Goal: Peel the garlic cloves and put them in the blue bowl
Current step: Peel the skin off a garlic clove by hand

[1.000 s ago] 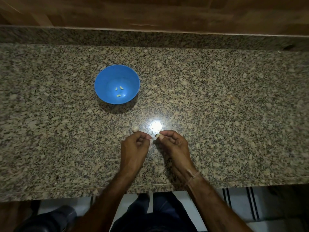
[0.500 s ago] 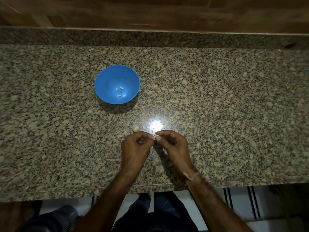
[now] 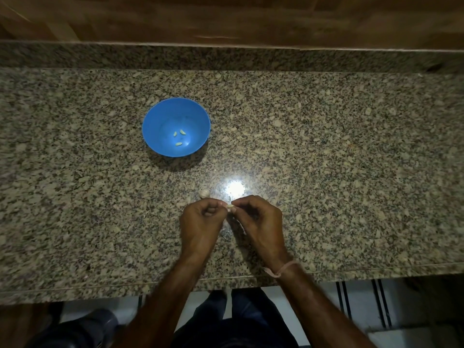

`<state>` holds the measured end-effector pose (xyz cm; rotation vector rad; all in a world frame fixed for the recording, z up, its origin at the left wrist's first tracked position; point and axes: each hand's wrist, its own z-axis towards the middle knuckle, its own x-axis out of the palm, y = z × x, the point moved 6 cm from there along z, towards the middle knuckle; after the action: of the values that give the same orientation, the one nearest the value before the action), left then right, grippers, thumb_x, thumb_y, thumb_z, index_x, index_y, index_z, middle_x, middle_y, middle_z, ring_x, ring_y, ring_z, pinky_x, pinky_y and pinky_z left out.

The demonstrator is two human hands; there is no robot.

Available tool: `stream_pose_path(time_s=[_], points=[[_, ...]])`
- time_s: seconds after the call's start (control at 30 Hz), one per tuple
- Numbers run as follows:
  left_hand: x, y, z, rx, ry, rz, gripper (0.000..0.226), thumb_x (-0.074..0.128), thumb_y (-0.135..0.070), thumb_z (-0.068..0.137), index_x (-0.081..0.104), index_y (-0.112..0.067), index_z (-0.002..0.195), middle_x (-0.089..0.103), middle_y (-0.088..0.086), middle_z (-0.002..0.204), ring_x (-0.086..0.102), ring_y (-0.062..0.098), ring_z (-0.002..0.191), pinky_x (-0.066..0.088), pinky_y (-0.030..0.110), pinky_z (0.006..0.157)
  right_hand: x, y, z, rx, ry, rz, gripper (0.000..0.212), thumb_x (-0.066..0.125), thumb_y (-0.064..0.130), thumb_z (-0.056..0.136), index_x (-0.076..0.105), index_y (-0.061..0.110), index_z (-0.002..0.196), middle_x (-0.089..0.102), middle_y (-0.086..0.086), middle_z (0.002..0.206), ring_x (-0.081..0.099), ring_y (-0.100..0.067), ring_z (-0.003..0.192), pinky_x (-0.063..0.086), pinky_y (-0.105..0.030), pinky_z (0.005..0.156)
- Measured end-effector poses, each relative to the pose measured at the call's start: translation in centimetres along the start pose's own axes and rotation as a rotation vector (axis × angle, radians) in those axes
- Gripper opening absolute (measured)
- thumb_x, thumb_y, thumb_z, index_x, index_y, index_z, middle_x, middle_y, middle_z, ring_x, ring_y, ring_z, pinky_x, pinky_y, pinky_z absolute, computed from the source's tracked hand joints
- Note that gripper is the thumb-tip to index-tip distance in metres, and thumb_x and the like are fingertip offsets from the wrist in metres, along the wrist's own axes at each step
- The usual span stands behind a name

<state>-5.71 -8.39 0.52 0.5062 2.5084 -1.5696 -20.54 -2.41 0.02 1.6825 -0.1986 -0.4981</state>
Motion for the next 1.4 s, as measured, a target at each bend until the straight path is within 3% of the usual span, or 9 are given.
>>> stream_pose_path(time_s=[0.23, 0.43, 0.63, 0.8, 0.93, 1.07, 1.17, 1.27, 1.4], points=[[-0.1, 0.2, 0.6, 0.004, -0.028, 0.04, 0.014, 0.079, -0.014, 0.085, 0.079, -0.025, 0.076, 0.075, -0.008, 0.069, 0.069, 0.004, 0.064, 0.054, 0.02, 0.061, 0.1, 0.4, -0.1, -0.095, -0.036, -0.114, 0.01, 0.079, 0.003, 0.091, 0.08, 0.012, 0.096, 0.073, 0.006, 0.091, 0.07, -0.01, 0.088, 0.054, -0.02, 0.077], [0.5, 1.4, 0.5, -0.136, 0.028, -0.17, 0.018, 0.078, -0.006, 0.087, 0.082, -0.019, 0.076, 0.078, 0.004, 0.074, 0.068, 0.011, 0.067, 0.053, 0.031, 0.069, -0.2, 0.7, -0.2, -0.108, -0.065, -0.088, 0.012, 0.078, 0.001, 0.091, 0.08, 0.011, 0.095, 0.074, 0.003, 0.092, 0.07, -0.01, 0.09, 0.055, -0.021, 0.079], [0.0, 0.1, 0.5, 0.087, -0.02, 0.097, 0.013, 0.078, -0.013, 0.085, 0.079, -0.024, 0.079, 0.074, -0.006, 0.069, 0.07, 0.008, 0.066, 0.055, 0.024, 0.06, 0.1, 0.7, -0.6, -0.085, -0.068, -0.06, 0.016, 0.078, -0.002, 0.09, 0.08, 0.013, 0.095, 0.073, 0.003, 0.091, 0.07, -0.01, 0.088, 0.054, -0.019, 0.077], [-0.3, -0.7, 0.0, 0.253, -0.046, 0.225, 0.011, 0.073, -0.014, 0.088, 0.078, -0.023, 0.083, 0.07, -0.005, 0.067, 0.066, 0.011, 0.064, 0.053, 0.025, 0.058, -0.1, 0.1, -0.4, -0.066, -0.053, -0.06, 0.013, 0.077, 0.001, 0.092, 0.08, 0.013, 0.097, 0.073, 0.005, 0.093, 0.071, -0.014, 0.091, 0.059, -0.031, 0.079], [-0.4, -0.8, 0.4, 0.278, -0.048, 0.256, 0.011, 0.071, -0.012, 0.089, 0.078, -0.02, 0.086, 0.071, -0.005, 0.068, 0.066, 0.01, 0.065, 0.05, 0.02, 0.058, -0.4, -0.6, -0.5, -0.025, -0.051, -0.059, 0.013, 0.077, 0.002, 0.093, 0.08, 0.014, 0.099, 0.075, 0.006, 0.094, 0.073, -0.016, 0.092, 0.06, -0.036, 0.081], [-0.3, -0.3, 0.5, 0.252, -0.079, 0.325, 0.009, 0.072, -0.021, 0.089, 0.076, -0.021, 0.08, 0.069, -0.009, 0.066, 0.064, 0.004, 0.062, 0.045, 0.018, 0.056, 0.1, -0.8, -0.6, 0.016, -0.034, -0.045, 0.012, 0.077, 0.006, 0.094, 0.079, 0.017, 0.098, 0.076, 0.008, 0.091, 0.073, -0.013, 0.09, 0.059, -0.026, 0.08], [-0.5, 1.2, 1.5, 0.23, -0.097, 0.449, 0.024, 0.074, -0.033, 0.09, 0.069, -0.02, 0.07, 0.065, -0.006, 0.062, 0.062, 0.011, 0.059, 0.038, 0.025, 0.057, 0.1, -1.3, -0.7, 0.063, -0.038, -0.007, 0.011, 0.076, 0.006, 0.095, 0.078, 0.016, 0.097, 0.077, 0.006, 0.091, 0.074, -0.013, 0.09, 0.059, -0.025, 0.08], [-0.3, 1.6, 1.5, 0.315, -0.046, 0.468, 0.019, 0.069, -0.025, 0.096, 0.067, -0.021, 0.079, 0.065, -0.006, 0.072, 0.062, 0.014, 0.068, 0.041, 0.03, 0.059, -0.2, -2.5, -0.6, 0.172, -0.047, 0.074, 0.01, 0.077, 0.009, 0.094, 0.078, 0.018, 0.097, 0.078, 0.001, 0.091, 0.074, -0.021, 0.091, 0.061, -0.033, 0.082], [0.7, 0.8, -0.1, 0.278, 0.087, 0.147, 0.011, 0.072, -0.015, 0.095, 0.077, -0.023, 0.101, 0.076, -0.01, 0.091, 0.071, 0.004, 0.085, 0.058, 0.023, 0.073, 0.0, -3.0, -0.3, 0.272, 0.008, 0.258, 0.006, 0.076, 0.008, 0.095, 0.078, 0.006, 0.1, 0.079, -0.014, 0.098, 0.075, -0.039, 0.099, 0.062, -0.051, 0.091]])
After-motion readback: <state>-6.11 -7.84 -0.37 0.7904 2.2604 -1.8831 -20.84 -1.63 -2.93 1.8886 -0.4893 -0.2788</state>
